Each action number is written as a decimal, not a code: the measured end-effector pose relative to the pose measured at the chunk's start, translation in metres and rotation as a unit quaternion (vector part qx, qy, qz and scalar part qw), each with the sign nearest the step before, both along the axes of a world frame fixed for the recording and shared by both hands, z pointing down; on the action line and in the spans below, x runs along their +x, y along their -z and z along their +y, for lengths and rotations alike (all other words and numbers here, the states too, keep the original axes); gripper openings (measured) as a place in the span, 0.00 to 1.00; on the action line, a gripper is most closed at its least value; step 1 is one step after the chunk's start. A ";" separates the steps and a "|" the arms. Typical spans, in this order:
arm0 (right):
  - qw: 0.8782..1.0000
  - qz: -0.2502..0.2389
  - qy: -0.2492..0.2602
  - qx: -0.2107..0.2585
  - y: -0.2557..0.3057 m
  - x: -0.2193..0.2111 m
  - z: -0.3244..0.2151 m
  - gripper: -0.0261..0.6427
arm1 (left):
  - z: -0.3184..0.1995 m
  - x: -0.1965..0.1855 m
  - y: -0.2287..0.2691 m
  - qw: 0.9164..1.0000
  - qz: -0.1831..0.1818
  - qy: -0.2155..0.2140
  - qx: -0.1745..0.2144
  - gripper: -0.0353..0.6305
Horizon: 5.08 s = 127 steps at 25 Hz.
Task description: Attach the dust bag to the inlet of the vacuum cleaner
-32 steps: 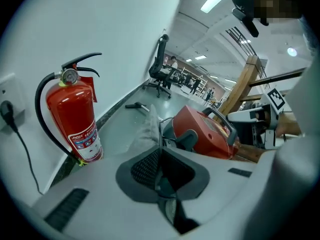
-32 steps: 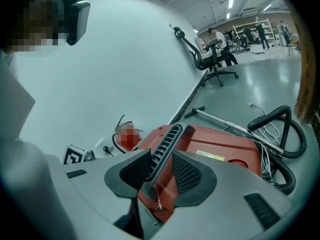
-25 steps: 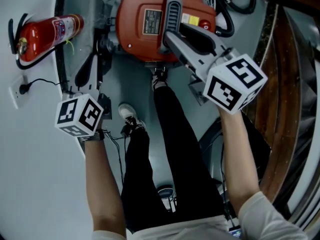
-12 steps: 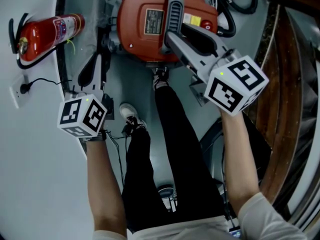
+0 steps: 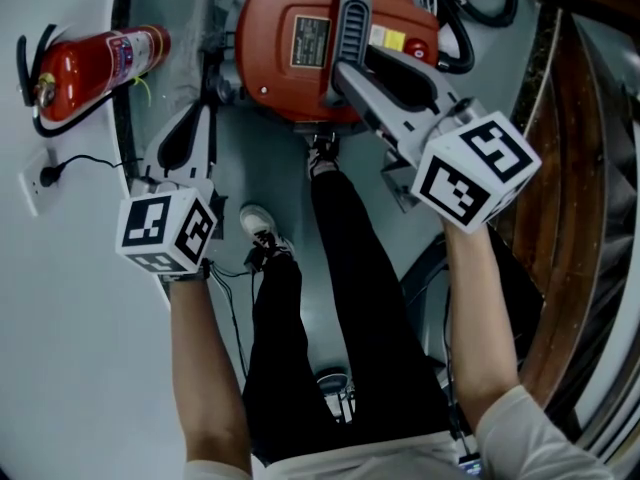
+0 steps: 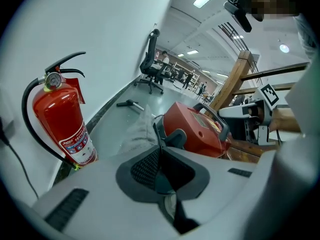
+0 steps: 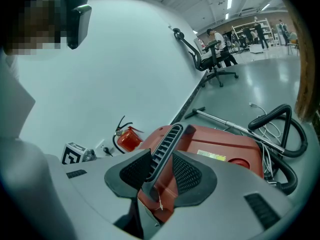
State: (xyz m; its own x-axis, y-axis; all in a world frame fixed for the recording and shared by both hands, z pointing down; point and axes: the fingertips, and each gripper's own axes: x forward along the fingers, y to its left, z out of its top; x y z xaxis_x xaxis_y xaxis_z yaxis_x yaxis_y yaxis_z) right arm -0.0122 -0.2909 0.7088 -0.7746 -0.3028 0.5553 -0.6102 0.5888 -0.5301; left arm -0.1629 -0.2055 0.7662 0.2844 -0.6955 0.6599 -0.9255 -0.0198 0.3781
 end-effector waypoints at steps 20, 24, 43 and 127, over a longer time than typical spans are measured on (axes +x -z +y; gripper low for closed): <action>0.997 0.061 0.021 0.042 0.002 0.003 -0.002 0.25 | 0.001 -0.001 -0.001 0.998 -0.048 -0.039 -0.028 0.12; 0.996 0.075 0.021 0.053 0.004 0.008 0.000 0.25 | 0.006 0.001 0.005 0.997 -0.048 -0.056 -0.029 0.17; 0.987 0.098 0.080 0.095 0.065 0.005 0.051 0.11 | 0.036 -0.006 0.069 0.987 -0.103 -0.122 -0.024 0.06; 0.883 0.095 0.070 0.454 0.706 0.061 0.254 0.10 | 0.187 0.066 0.746 0.858 -0.270 -0.260 0.352 0.06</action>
State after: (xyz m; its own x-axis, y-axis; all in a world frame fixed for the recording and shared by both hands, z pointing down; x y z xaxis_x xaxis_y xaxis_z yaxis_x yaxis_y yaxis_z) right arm 0.0486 -0.0366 0.0026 -0.7592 -0.5982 0.2566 -0.5247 0.7957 0.3026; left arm -0.0973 -0.0180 0.0199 0.4626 -0.8470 0.2617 -0.7589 -0.5310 -0.3770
